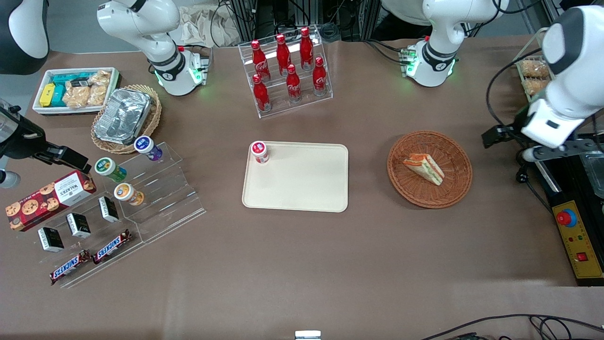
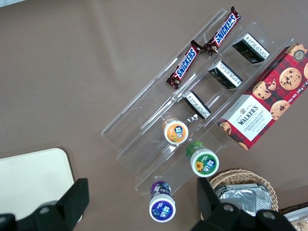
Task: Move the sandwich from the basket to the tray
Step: 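Lower the open left gripper over the wrapped sandwich in the basket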
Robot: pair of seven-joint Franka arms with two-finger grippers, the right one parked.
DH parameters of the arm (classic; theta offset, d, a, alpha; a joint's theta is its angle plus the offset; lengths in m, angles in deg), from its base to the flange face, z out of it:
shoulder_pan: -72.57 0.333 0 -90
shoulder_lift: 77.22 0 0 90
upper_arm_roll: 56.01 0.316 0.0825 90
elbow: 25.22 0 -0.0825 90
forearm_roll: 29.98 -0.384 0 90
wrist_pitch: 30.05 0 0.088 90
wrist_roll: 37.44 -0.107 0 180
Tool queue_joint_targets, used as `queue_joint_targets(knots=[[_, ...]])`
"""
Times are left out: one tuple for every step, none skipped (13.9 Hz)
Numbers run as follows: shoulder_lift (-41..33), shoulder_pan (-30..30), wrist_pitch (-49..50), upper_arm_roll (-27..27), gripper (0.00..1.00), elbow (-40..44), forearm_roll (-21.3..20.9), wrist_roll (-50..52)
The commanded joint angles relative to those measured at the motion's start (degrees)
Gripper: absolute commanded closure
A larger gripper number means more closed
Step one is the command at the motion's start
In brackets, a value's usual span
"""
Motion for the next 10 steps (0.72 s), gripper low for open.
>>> queue_joint_targets(knots=[[-1.5, -3.5, -5.9, 0.3, 0.00, -7.9, -0.1, 6.1], [-1.5, -4.9, -9.1, 0.4, 0.00, -11.0, -0.3, 10.9], [-1.5, -5.4, -12.4, 0.4, 0.00, -13.5, -0.6, 14.6], [-1.3, -6.2, -14.6, 0.4, 0.00, -14.8, -0.6, 17.1], [0.1, -6.3, -15.2, 0.4, 0.00, -15.2, -0.6, 19.2], [1.9, -6.4, -15.7, 0.3, 0.00, -15.4, -0.6, 21.0], [3.7, -7.0, -17.1, 0.3, 0.00, -15.4, -0.5, 25.0], [4.9, -8.3, -18.9, 0.3, 0.00, -15.4, -0.5, 30.6], [6.6, -8.6, -21.0, 0.3, 0.00, -15.2, -0.1, 36.2], [7.5, -8.7, -22.6, 0.3, 0.00, -15.2, -0.1, 40.0]])
